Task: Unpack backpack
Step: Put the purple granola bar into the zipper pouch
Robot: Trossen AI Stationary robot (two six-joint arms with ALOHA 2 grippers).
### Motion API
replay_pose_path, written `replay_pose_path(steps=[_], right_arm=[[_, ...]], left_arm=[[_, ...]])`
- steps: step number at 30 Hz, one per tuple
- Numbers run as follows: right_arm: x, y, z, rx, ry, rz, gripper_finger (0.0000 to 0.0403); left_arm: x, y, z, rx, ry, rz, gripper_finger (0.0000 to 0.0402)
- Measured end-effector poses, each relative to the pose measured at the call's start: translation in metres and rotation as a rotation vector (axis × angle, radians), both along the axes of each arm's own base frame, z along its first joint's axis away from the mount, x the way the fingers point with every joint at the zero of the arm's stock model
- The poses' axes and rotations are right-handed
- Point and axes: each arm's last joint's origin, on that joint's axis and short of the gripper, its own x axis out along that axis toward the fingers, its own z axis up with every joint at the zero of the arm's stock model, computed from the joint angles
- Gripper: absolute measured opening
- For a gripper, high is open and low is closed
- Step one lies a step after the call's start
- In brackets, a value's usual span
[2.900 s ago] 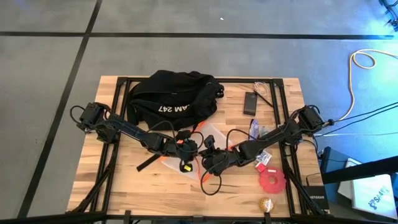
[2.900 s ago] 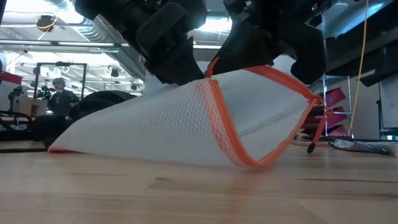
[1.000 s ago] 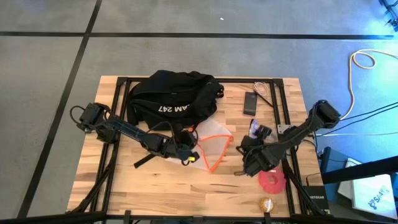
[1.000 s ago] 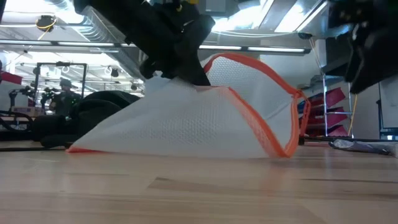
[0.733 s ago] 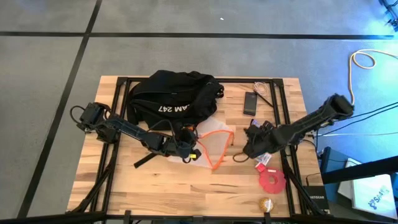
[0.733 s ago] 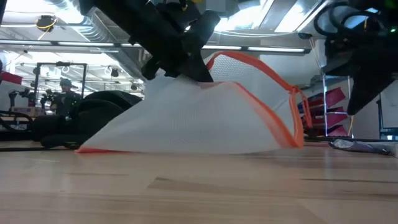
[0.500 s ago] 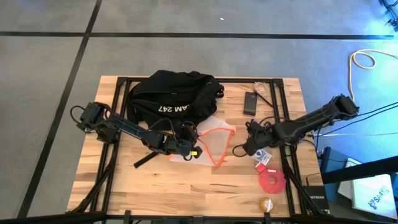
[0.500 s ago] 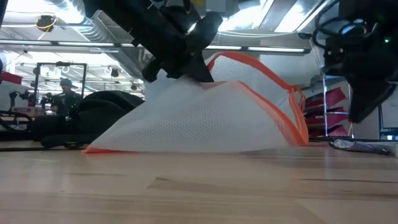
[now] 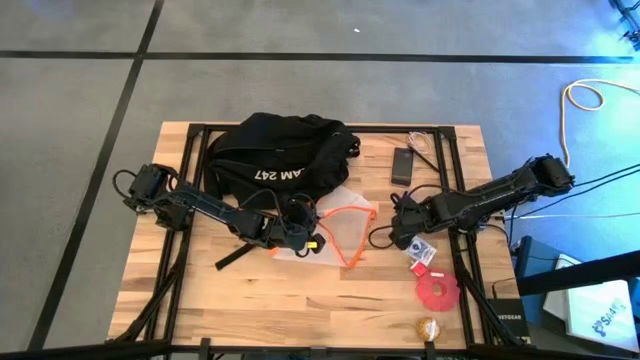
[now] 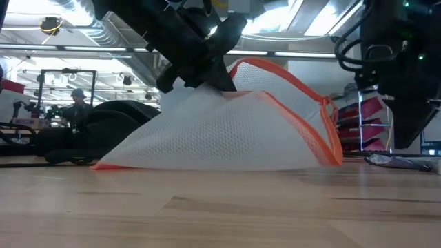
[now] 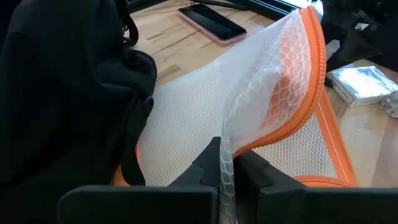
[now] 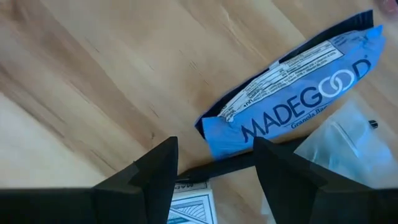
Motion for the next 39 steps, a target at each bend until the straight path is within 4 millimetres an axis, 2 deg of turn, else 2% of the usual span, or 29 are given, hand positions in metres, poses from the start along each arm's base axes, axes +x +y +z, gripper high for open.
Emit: replay_pose_path(steps=[14,34,39], right_arm=[[0.006,0.0,-0.017,-0.084,0.102,0.051,0.0184],[0.013,0.001,-0.018,-0.132,0.078,0.204,0.0007],[0.014,0.002,-0.016,-0.111,0.082,0.233,0.0018]], left_arm=[[0.0,-0.001,0.0,-0.025,0.001,-0.024,0.0],[0.0,-0.001,0.0,-0.026,0.0,-0.024,0.0],[0.0,-0.001,0.0,-0.026,0.0,-0.024,0.0]])
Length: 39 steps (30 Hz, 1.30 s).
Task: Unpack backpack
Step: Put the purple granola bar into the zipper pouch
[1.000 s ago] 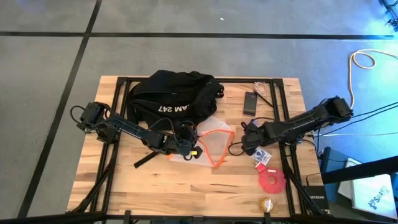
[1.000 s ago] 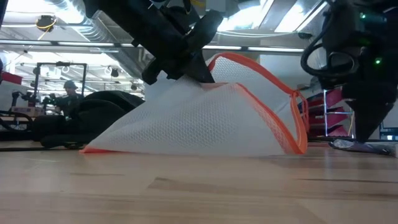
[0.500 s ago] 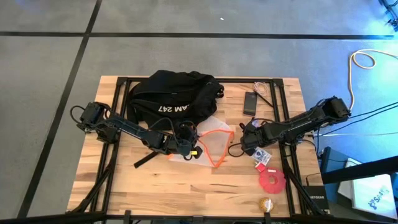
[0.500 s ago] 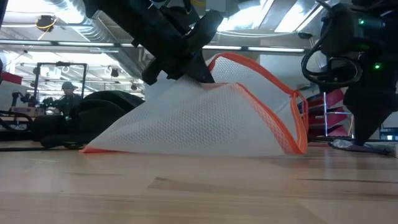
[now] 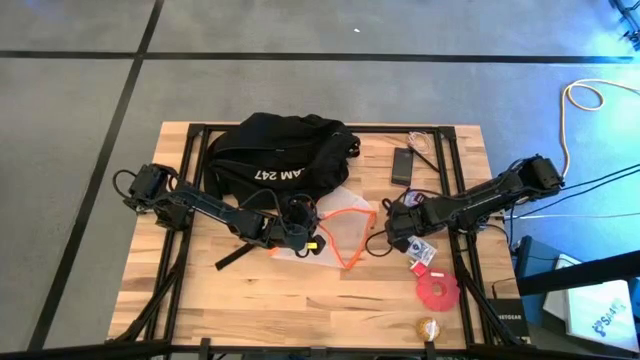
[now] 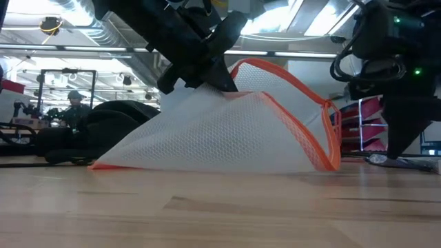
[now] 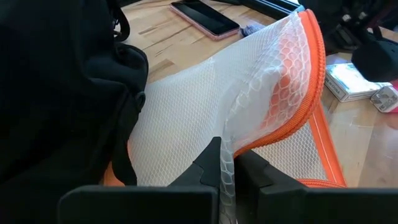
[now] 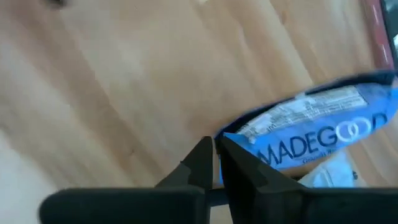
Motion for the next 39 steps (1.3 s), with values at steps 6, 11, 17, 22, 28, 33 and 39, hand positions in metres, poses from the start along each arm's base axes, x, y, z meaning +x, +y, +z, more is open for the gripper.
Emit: replay_pose_path(steps=[6,11,17,22,28,33,39], right_arm=[[0.006,0.003,0.015,0.027,0.059,0.174,0.0073],[-0.008,-0.001,0.018,0.014,0.228,0.196,0.0136],[-0.002,-0.006,0.013,0.065,0.178,0.233,0.0193],[0.006,-0.011,0.012,0.067,0.127,0.279,0.0206],[0.009,-0.022,0.006,0.069,0.159,0.249,0.0201],[0.005,-0.028,-0.011,0.106,0.212,0.2,0.0187],[0.007,-0.027,-0.015,0.091,0.223,0.185,0.0166]], left_arm=[[0.0,0.0,0.0,0.0,0.0,0.0,0.0],[0.0,0.0,0.0,-0.001,0.0,0.0,0.0],[0.0,0.0,0.0,-0.004,-0.003,0.002,0.0],[0.0,0.0,0.0,-0.005,-0.004,0.003,0.0],[0.0,0.0,0.0,-0.019,-0.014,0.012,0.0],[0.0,0.0,0.001,-0.02,-0.016,0.012,0.0],[0.0,0.0,0.0,-0.022,-0.017,0.013,0.0]])
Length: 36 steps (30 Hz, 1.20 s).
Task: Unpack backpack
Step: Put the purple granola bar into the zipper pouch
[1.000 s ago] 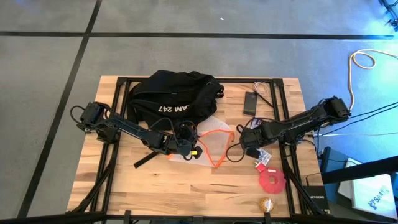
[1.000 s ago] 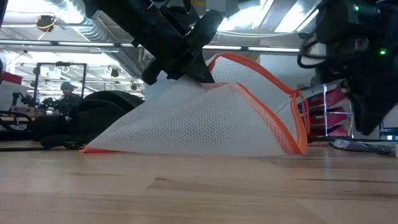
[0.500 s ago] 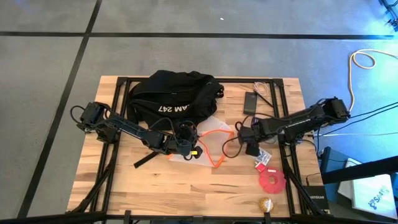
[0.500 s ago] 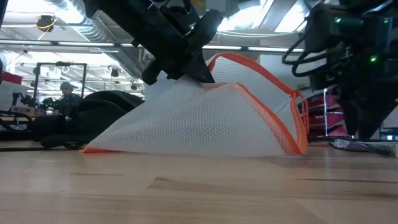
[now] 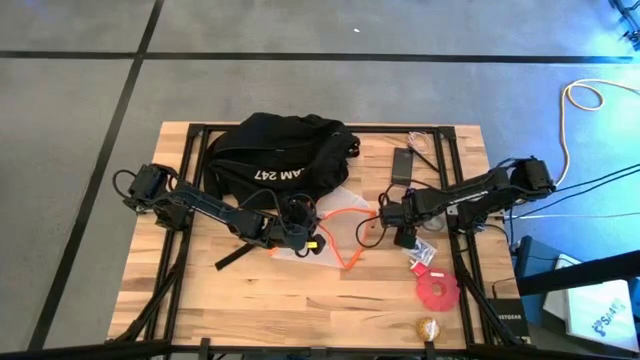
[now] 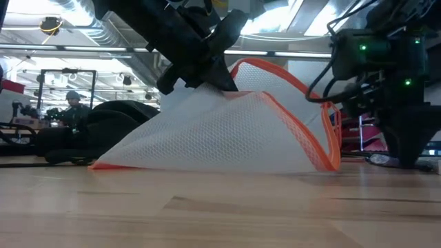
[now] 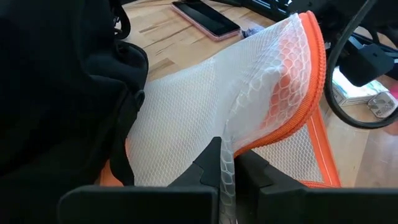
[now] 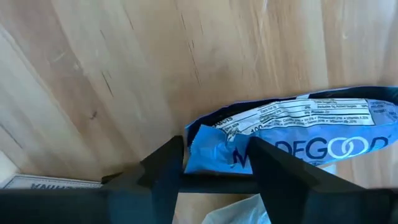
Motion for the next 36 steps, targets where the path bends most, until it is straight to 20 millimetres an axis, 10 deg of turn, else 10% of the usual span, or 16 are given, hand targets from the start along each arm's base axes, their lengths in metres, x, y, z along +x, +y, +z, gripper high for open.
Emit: replay_pose_path(steps=[19,36], right_arm=[[0.005,0.0,0.008,-0.007,-0.061,-0.062,0.0006],[-0.002,0.065,0.09,0.241,-0.412,0.103,0.0003]], left_arm=[[0.0,0.0,0.0,0.0,0.0,0.0,0.0],[0.0,0.0,0.0,-0.001,0.0,0.0,0.0]])
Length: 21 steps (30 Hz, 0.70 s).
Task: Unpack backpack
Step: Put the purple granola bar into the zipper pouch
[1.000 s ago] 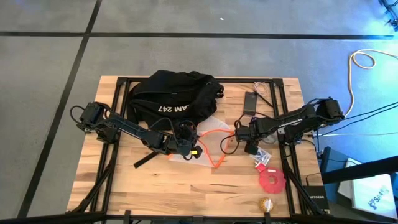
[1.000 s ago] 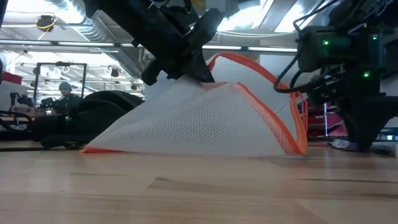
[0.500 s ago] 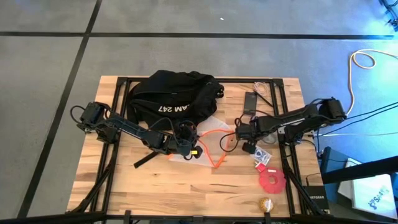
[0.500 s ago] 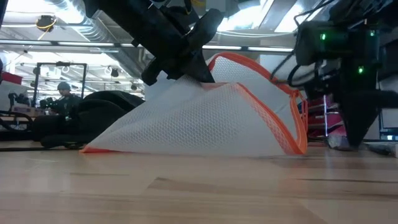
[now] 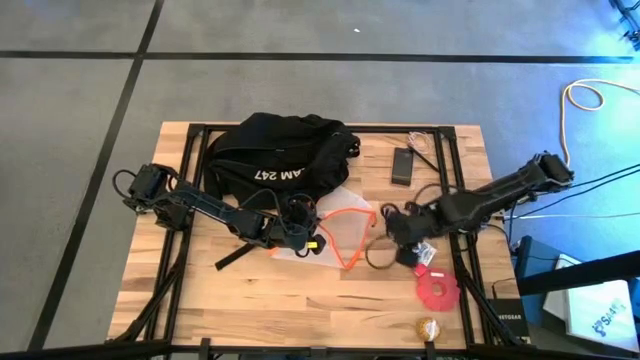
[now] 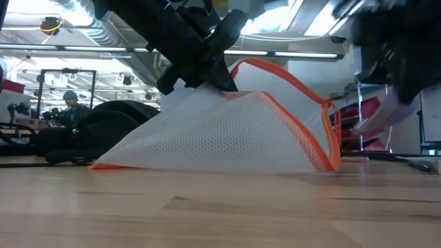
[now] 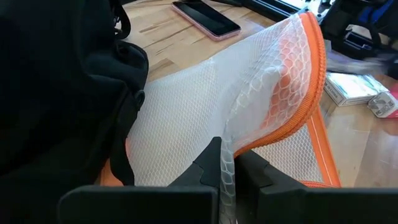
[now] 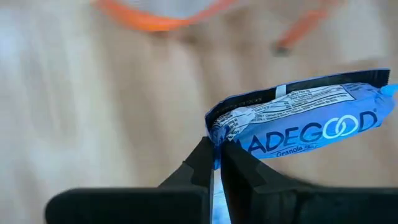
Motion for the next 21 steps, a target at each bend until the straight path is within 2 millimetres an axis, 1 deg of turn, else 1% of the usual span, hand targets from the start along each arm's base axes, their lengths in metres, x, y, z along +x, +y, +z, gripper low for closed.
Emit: replay_pose_path(steps=[3,6,9,11,15,18,21], right_arm=[[-0.003,0.025,0.015,0.068,-0.072,0.102,0.0003],[-0.004,0.047,0.028,0.123,-0.19,0.188,0.0003],[0.0,0.064,0.039,0.188,-0.346,0.257,0.0003],[0.002,0.07,0.044,0.175,-0.435,0.309,0.0003],[0.003,0.07,0.044,0.101,-0.485,0.339,0.0003],[0.004,0.064,0.033,0.047,-0.466,0.329,0.0003],[0.01,0.053,0.022,0.041,-0.468,0.274,0.0003]], left_arm=[[0.0,0.0,0.0,0.0,0.0,0.0,0.0],[0.0,0.0,0.0,0.0,0.0,0.0,0.0],[0.0,0.0,0.0,0.0,0.0,0.0,0.0],[0.0,0.0,0.0,-0.002,-0.001,0.002,0.0],[0.0,0.0,0.0,-0.014,-0.009,0.009,0.0],[0.0,0.0,0.0,-0.013,-0.009,0.009,0.0],[0.0,0.0,0.0,-0.012,-0.008,0.007,0.0]])
